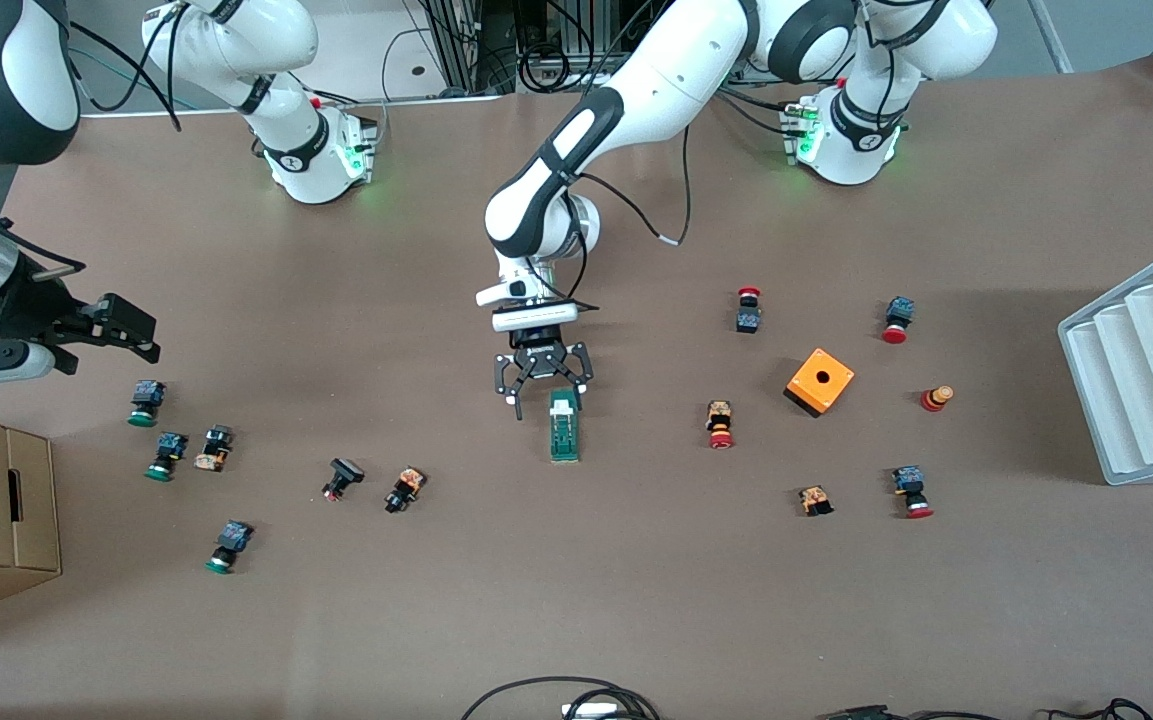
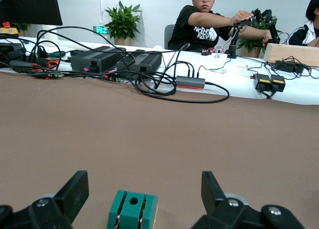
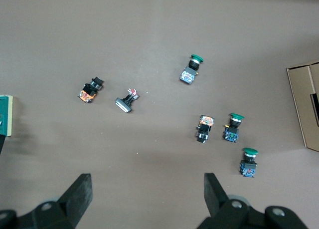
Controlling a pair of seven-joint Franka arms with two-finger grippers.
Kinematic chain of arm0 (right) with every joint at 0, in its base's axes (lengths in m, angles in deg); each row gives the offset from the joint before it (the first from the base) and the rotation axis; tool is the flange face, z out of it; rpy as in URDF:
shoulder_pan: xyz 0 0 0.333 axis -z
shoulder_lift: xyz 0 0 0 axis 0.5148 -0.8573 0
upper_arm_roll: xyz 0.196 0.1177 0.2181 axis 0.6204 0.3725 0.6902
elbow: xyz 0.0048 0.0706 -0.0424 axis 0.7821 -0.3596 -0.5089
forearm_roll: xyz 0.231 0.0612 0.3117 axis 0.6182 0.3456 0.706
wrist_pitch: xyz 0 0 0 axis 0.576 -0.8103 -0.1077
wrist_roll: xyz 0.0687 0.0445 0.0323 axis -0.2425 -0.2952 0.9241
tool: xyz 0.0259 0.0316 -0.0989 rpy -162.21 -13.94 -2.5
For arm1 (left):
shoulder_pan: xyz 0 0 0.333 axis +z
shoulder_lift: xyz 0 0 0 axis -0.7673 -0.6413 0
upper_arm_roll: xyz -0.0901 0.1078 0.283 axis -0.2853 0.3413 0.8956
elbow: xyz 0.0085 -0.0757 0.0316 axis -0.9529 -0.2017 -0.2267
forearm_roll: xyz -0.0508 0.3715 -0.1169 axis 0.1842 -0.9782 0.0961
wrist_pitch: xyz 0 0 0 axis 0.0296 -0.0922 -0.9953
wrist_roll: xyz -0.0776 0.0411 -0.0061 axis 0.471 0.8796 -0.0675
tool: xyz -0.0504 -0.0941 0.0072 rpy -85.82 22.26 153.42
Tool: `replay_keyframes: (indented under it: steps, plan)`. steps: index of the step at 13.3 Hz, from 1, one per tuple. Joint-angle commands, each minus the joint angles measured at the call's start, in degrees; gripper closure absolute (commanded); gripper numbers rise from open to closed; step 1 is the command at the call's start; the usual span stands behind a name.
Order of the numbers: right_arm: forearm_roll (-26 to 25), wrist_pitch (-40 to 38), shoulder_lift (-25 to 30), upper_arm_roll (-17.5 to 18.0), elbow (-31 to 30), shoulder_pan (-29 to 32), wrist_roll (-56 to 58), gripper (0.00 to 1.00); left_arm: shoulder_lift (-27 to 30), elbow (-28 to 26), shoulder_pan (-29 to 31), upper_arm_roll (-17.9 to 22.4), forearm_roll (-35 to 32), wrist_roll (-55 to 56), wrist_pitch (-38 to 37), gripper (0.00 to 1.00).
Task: Close load switch with both arms
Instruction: 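Lower the left gripper toward the white handle of the switch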
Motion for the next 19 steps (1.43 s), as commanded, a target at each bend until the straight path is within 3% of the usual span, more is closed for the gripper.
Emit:
replay_keyframes:
  steps: [1, 10, 19]
  plan:
    - [-1.17, 0.94, 0.91, -0.08, -1.02, 0.02, 0.49, 0.00, -2.66, 1.95, -1.41, -0.15, -1.05, 2.84, -2.85, 0.00]
    - [-1.17, 0.94, 0.91, -0.08, -1.02, 0.02, 0.49, 0.00, -4.78, 2.21, -2.82, -2.43, -0.52, 4.07, -7.07, 0.00]
    - [-1.17, 0.94, 0.91, -0.08, -1.02, 0.02, 0.49, 0.00, -4.86, 0.19, -4.67, -2.08, -0.43, 3.98, -6.54, 0.00]
